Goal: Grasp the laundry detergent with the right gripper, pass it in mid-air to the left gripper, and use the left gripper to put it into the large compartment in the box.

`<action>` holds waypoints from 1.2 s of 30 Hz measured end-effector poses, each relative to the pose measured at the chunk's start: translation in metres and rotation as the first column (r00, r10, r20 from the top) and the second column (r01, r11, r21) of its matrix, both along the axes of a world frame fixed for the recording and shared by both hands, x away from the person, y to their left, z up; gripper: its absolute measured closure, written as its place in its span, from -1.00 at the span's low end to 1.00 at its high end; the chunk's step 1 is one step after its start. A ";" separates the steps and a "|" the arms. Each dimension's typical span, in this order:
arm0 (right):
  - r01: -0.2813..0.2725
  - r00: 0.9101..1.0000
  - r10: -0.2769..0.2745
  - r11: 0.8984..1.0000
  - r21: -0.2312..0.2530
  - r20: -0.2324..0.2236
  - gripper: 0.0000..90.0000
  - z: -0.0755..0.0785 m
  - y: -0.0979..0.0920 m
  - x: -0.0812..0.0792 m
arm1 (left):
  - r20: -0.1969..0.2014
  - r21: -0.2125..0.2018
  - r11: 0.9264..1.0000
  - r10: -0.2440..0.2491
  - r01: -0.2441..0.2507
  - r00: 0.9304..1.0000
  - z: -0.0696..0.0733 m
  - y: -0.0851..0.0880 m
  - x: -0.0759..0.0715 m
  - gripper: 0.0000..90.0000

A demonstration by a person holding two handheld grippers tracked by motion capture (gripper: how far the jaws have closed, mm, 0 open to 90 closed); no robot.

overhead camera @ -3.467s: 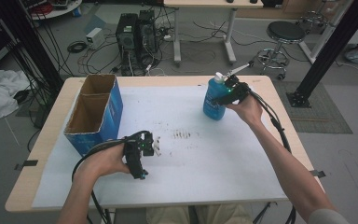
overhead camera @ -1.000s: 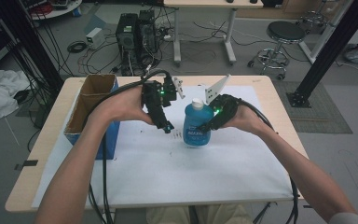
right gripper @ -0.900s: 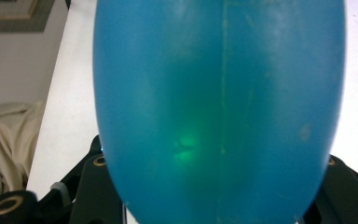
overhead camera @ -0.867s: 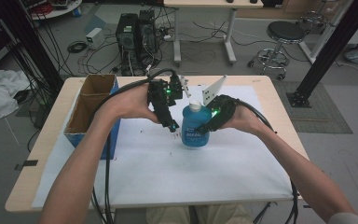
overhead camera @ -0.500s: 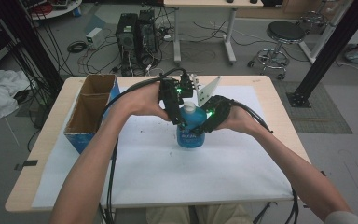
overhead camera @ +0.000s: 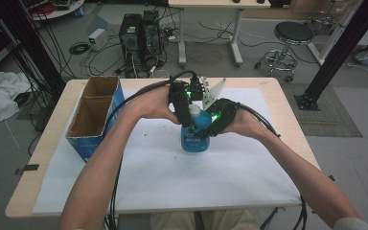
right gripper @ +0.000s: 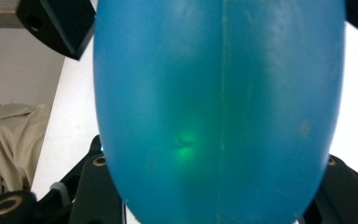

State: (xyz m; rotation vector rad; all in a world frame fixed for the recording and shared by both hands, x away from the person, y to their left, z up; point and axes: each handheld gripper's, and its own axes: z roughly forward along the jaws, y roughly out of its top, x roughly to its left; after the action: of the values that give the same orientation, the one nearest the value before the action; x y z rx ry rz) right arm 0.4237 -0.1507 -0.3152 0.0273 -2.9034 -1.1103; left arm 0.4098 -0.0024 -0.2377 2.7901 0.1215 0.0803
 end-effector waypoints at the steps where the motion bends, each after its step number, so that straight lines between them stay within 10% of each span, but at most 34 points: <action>1: 0.000 1.000 0.000 1.000 0.000 0.000 0.04 0.000 0.000 0.000 | -0.003 -0.005 1.000 0.004 -0.004 1.000 -0.001 0.000 0.000 -0.57; 36: -0.001 1.000 0.001 1.000 0.011 -0.014 0.04 -0.002 0.003 0.000 | -0.013 -0.008 1.000 -0.019 0.019 1.000 -0.008 -0.001 0.002 -0.27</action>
State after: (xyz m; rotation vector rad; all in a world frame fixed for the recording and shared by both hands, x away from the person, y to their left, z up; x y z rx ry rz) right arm 0.4240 -0.1479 -0.3177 0.0210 -2.8846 -1.1214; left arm 0.4113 -0.0039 -0.2454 2.7834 0.0977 0.0571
